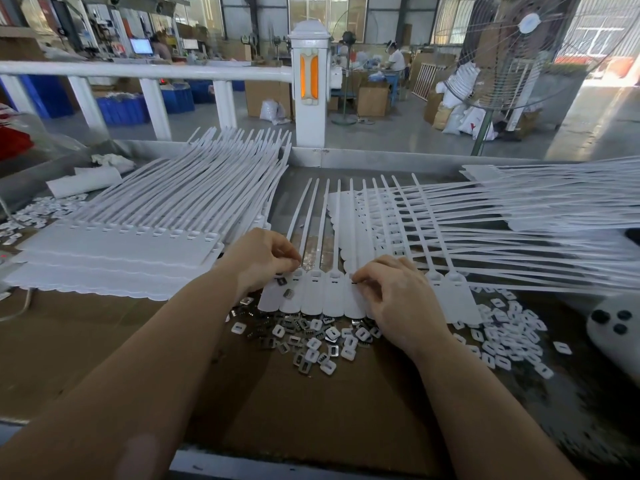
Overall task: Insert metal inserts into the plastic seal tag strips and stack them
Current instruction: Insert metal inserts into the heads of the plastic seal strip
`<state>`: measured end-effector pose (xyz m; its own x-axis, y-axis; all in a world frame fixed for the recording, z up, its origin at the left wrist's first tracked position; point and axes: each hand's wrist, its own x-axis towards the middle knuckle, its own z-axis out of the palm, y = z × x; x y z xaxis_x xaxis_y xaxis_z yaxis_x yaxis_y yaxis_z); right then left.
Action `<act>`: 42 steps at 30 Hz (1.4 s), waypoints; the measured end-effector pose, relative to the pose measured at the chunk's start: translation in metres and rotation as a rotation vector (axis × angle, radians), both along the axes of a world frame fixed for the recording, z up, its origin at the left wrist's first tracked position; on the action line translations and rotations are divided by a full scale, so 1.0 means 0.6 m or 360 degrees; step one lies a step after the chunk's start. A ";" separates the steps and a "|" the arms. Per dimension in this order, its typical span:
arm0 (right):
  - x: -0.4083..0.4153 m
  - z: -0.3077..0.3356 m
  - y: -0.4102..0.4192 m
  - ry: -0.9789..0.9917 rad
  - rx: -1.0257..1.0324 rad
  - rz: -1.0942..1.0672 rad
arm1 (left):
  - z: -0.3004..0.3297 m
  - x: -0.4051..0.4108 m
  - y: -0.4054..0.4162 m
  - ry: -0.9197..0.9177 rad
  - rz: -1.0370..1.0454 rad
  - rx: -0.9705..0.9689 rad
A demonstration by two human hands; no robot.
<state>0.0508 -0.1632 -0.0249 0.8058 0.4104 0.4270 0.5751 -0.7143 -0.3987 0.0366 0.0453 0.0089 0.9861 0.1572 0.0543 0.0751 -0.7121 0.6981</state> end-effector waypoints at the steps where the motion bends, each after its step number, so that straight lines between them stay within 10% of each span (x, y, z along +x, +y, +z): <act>1: 0.000 0.000 0.000 0.0000 -0.0001 0.0000 | 0.001 0.002 0.000 0.0018 -0.0013 0.0026; 42: 0.000 0.001 0.001 0.0013 -0.0006 -0.0003 | 0.005 -0.017 -0.002 0.0018 -0.0081 0.0529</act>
<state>0.0508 -0.1627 -0.0241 0.8098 0.4108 0.4189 0.5707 -0.7169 -0.4004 0.0266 0.0442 0.0119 0.9930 0.0834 0.0833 0.0402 -0.9038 0.4261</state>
